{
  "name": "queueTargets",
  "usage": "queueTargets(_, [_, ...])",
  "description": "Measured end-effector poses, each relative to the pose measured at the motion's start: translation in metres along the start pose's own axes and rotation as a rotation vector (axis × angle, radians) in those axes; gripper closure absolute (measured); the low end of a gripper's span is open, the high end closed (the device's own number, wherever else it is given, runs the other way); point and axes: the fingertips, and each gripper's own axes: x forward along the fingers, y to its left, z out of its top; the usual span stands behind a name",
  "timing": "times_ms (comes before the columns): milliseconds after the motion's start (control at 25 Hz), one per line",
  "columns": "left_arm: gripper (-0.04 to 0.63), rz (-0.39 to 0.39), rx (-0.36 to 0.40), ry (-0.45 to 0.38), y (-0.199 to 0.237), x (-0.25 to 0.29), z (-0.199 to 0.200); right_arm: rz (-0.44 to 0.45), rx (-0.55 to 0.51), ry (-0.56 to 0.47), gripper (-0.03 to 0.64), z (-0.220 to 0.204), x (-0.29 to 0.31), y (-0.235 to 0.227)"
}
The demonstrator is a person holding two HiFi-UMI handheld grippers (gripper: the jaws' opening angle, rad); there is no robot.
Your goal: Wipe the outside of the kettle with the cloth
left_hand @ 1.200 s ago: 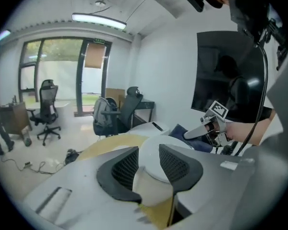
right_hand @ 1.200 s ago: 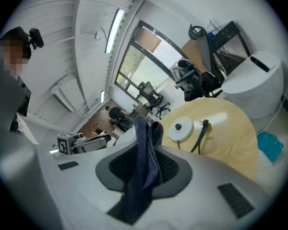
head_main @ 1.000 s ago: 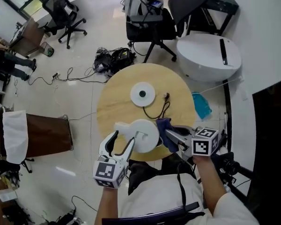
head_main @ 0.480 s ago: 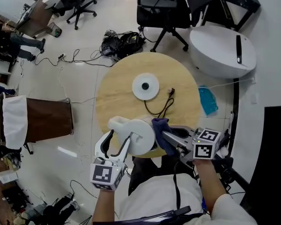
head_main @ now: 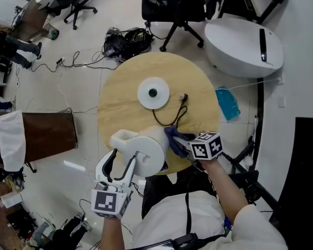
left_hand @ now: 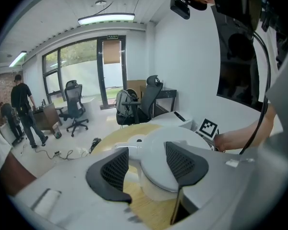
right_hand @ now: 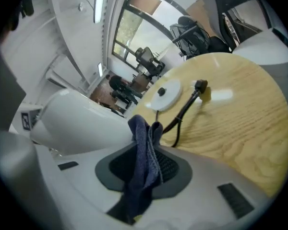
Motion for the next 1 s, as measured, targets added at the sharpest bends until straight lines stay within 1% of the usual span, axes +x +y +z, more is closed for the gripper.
queueTargets(80, [0.357, 0.002, 0.000, 0.002, -0.001, 0.000, 0.000, -0.075, -0.041, 0.065, 0.534, -0.011, 0.014, -0.019])
queueTargets(120, [0.357, 0.001, 0.001, 0.005, -0.002, 0.000, -0.001, -0.094, -0.042, 0.078, 0.534, -0.015, 0.018, -0.026])
queueTargets(240, [0.357, -0.001, 0.007, 0.006, -0.003, 0.003, 0.000, -0.098, -0.026, 0.080, 0.534, -0.014, 0.016, -0.026])
queueTargets(360, [0.360, 0.004, 0.004, -0.002, -0.002, 0.002, -0.002, -0.022, -0.046, 0.067, 0.534, 0.003, 0.001, 0.007])
queueTargets(600, [0.360, 0.005, 0.006, 0.005, -0.004, 0.003, -0.002, 0.198, -0.154, 0.024, 0.534, 0.062, -0.056, 0.098])
queueTargets(720, [0.360, 0.006, -0.001, 0.001, -0.004, 0.003, -0.002, 0.278, -0.206, 0.018, 0.535, 0.084, -0.075, 0.128])
queueTargets(840, [0.360, 0.004, 0.000, 0.003, -0.006, 0.004, -0.002, 0.322, -0.278, 0.050, 0.535, 0.093, -0.080, 0.138])
queueTargets(1000, [0.360, 0.001, -0.001, 0.003, -0.009, 0.004, -0.002, 0.335, -0.433, 0.169, 0.534, 0.087, -0.067, 0.127])
